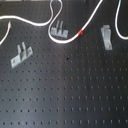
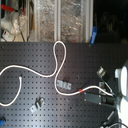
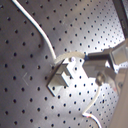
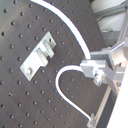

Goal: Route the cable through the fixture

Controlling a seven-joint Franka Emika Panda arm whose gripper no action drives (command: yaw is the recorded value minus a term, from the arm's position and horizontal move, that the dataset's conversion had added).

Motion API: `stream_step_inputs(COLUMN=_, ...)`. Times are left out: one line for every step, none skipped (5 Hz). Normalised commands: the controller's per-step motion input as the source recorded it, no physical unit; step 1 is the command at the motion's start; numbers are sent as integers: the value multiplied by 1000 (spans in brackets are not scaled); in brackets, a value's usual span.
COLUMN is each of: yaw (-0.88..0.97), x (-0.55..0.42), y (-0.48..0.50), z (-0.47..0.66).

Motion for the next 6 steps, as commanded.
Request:
stream_step_inputs(yaw=0, x=0, y=0, z=21)
stream_step_inputs(yaw=-166, x=-37, y=2, z=258)
stream_step_inputs(yaw=-146, x=-45, y=59, z=451)
stream_step_inputs(yaw=26, x=-29, y=266, z=339)
stream_step_inputs(yaw=377, x=-112, y=292, z=396)
stream_step_inputs(yaw=523, x=-120, y=259, z=403)
